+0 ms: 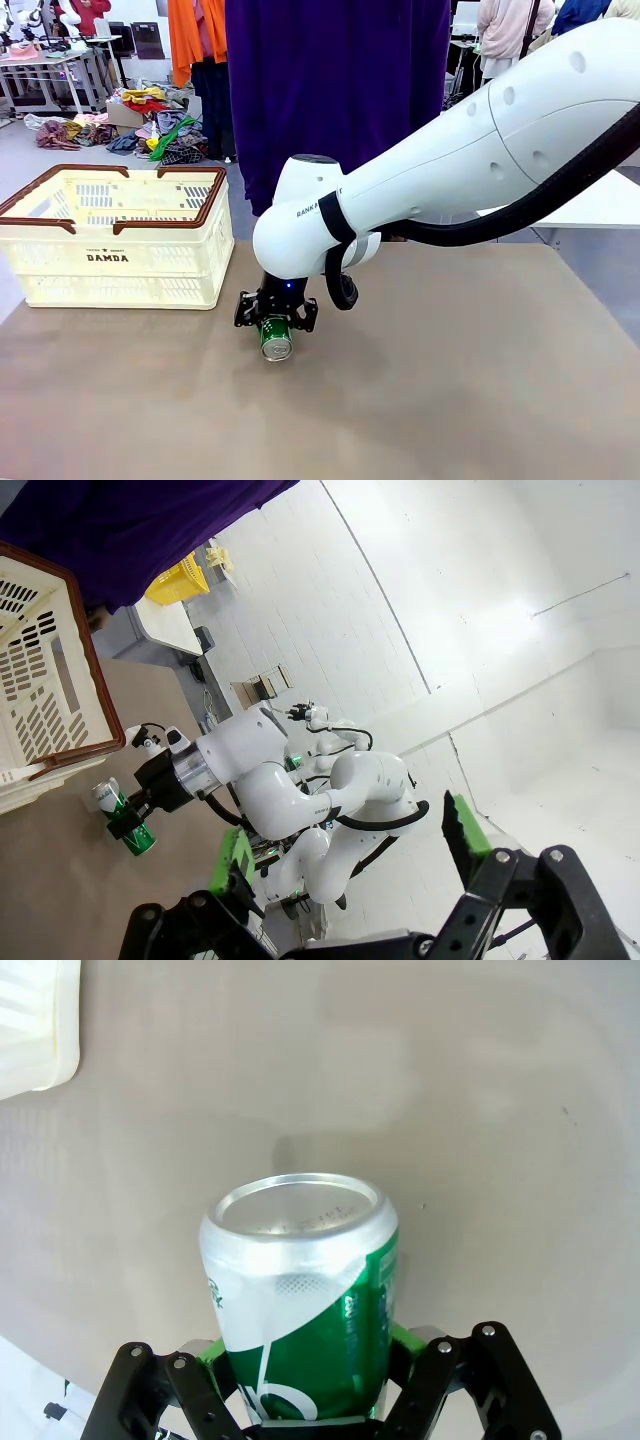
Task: Place the drinks into the Shopping basket.
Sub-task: Pick up one drink and place it into the Shopping basket.
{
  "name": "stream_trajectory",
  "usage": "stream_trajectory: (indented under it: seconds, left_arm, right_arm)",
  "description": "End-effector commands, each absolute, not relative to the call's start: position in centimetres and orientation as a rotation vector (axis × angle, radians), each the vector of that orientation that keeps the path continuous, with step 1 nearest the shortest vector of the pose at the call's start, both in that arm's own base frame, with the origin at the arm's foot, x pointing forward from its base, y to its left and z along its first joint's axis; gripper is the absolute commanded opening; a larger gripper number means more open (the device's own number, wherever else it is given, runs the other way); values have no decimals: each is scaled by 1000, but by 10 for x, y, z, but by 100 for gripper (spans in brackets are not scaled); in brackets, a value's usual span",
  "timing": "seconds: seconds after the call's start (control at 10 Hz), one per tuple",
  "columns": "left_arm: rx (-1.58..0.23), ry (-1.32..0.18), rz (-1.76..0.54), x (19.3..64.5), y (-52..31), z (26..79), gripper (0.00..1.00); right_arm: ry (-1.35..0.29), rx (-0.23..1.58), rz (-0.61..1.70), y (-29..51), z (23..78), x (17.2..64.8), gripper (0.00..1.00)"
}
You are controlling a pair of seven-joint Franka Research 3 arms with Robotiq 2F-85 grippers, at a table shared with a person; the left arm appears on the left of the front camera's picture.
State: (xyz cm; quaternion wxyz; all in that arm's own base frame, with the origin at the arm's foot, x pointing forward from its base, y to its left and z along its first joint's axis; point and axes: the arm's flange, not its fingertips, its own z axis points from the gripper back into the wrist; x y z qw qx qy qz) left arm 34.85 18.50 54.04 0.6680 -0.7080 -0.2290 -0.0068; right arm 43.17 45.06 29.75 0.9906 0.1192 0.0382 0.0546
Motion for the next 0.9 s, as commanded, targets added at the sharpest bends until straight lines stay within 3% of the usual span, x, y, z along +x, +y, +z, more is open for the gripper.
stream_trajectory:
  seconds: [0.0,0.5,0.6,0.7,0.8]
  left_arm:
    - [-1604,-519,-38,347,186,541,100]
    - [-1604,-519,-38,347,186,541,100]
    - [-1604,-519,-38,347,186,541,100]
    - [-1604,-519,-38,347,186,541,100]
    - [-1604,-519,-38,347,186,541,100]
  right_arm:
    - [48,219,31,452,291,429,0]
    - [2,247,-48,447,281,423,0]
    - [13,254,-12,446,281,422,57]
    - [24,248,4,447,282,422,100]
    - [25,244,7,446,283,422,100]
